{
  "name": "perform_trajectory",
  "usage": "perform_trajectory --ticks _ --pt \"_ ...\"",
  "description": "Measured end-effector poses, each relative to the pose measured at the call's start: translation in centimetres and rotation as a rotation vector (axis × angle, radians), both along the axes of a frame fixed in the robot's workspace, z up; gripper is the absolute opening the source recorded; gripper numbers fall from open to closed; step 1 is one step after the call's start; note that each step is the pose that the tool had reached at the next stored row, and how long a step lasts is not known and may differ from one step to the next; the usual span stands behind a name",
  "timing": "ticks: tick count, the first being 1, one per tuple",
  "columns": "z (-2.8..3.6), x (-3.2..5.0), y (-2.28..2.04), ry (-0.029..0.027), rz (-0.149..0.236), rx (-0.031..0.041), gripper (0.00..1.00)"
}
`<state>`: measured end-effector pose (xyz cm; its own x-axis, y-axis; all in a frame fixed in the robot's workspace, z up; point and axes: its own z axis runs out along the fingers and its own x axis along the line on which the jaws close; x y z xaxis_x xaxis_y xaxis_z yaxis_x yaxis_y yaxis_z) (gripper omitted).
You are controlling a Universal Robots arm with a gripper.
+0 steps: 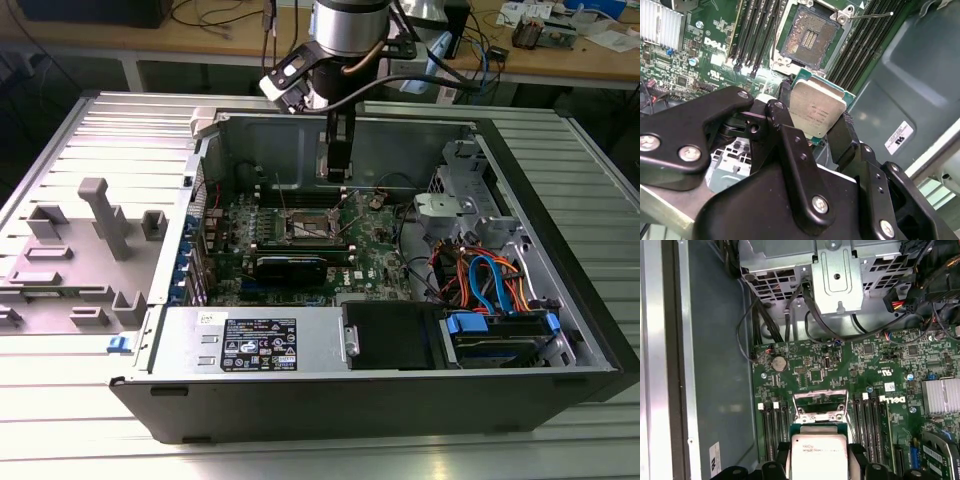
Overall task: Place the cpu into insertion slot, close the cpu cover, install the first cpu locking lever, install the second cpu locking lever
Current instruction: 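Place the cpu into insertion slot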
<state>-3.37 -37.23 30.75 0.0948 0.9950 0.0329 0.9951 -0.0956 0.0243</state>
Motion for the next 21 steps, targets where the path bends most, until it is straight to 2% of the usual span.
perform_trajectory --ticks 2,6,7,21 --pt "-0.43 0.01 0.0 0.0 0.0 0.0 0.54" --pt "-1.78 0.0 -0.01 0.0 0.0 0.0 0.54" --pt "-1.9 0.0 -0.02 0.0001 0.0 -0.0001 0.54" --pt "-1.99 0.0 -0.05 0.0 0.001 0.0 0.54"
